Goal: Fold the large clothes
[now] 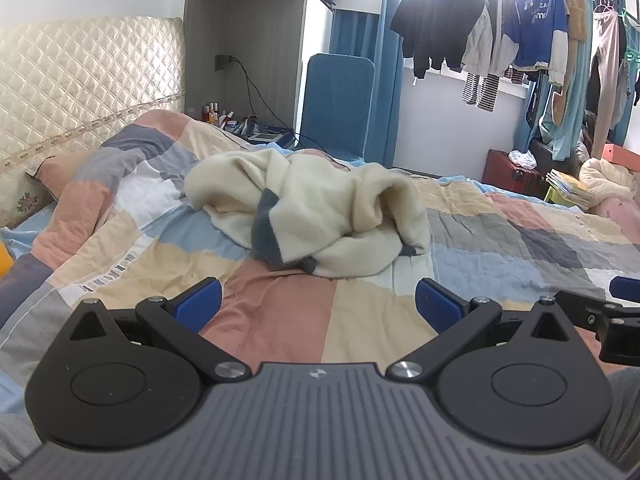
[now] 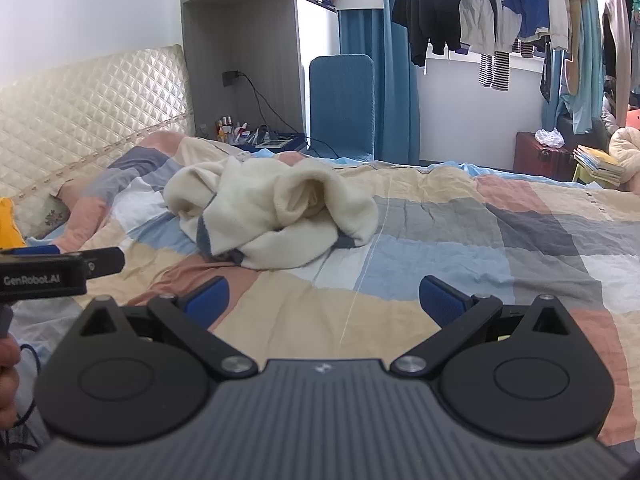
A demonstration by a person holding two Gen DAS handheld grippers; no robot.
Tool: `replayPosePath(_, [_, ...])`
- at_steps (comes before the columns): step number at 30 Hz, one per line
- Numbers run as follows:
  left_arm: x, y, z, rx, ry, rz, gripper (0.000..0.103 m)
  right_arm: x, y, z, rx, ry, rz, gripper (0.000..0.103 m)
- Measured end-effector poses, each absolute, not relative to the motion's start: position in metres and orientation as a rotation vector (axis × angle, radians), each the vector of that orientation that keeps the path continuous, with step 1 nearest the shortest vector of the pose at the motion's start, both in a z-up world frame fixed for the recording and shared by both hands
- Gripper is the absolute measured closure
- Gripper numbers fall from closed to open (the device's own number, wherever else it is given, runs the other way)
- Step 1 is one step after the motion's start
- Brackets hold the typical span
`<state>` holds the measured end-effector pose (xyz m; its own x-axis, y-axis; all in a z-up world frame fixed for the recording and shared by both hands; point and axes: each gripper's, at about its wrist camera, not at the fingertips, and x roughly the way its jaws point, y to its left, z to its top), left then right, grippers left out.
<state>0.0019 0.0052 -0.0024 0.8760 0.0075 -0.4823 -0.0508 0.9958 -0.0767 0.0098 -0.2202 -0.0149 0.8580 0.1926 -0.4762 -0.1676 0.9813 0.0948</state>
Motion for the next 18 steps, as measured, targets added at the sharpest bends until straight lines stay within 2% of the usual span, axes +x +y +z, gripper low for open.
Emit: replayPosePath(18, [-0.0042, -0.0002, -0.0054, -0.085, 0.502, 0.028, 0.000, 0.0021, -0.2275, -0.0139, 0.083, 0.518, 0.197, 0.000])
